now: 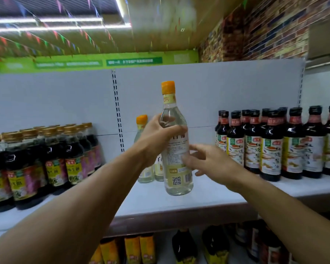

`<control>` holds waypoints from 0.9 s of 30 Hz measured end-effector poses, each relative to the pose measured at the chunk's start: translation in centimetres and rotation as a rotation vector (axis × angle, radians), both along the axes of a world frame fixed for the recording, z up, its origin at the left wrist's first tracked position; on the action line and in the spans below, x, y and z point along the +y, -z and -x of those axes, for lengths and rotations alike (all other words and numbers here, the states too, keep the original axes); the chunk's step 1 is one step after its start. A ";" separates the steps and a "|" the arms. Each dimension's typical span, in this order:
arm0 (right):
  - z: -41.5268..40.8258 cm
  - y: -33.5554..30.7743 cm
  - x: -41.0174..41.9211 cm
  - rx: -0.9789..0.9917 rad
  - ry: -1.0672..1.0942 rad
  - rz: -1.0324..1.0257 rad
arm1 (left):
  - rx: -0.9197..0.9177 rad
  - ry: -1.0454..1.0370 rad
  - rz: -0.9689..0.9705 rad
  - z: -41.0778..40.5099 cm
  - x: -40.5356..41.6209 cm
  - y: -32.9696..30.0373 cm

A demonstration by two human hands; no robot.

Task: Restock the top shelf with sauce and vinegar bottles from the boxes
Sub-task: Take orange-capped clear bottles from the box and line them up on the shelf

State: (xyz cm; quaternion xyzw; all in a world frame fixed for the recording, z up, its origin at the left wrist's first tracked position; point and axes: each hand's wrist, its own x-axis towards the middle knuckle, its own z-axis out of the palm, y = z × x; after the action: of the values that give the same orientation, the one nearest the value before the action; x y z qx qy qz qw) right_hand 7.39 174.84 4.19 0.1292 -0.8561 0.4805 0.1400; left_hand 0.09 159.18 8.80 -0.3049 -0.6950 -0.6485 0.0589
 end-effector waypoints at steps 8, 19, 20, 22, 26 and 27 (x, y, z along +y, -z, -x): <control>3.4 3.9 -0.8 0.007 0.145 0.025 | -0.061 -0.048 -0.006 2.8 2.7 1.9; 8.9 5.6 -0.8 -0.063 0.433 -0.060 | -0.139 0.118 0.042 7.8 3.5 4.1; 9.3 5.7 -0.8 -0.063 0.454 -0.077 | -0.150 0.131 0.044 8.2 3.5 4.3; 10.1 6.0 -0.7 -0.058 0.488 -0.102 | -0.164 0.150 0.058 9.1 3.2 4.7; 11.6 6.2 -0.5 -0.057 0.522 -0.108 | -0.208 0.150 0.107 10.5 2.5 6.2; 11.9 6.2 -0.4 -0.063 0.528 -0.107 | -0.222 0.147 0.119 10.8 2.3 6.7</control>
State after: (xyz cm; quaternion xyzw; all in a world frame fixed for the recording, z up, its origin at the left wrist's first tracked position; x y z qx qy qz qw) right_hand -4.49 174.43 -2.06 -0.1065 -0.8883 0.3850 0.2267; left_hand -10.76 161.45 2.06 -0.2845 -0.7103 -0.6384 -0.0841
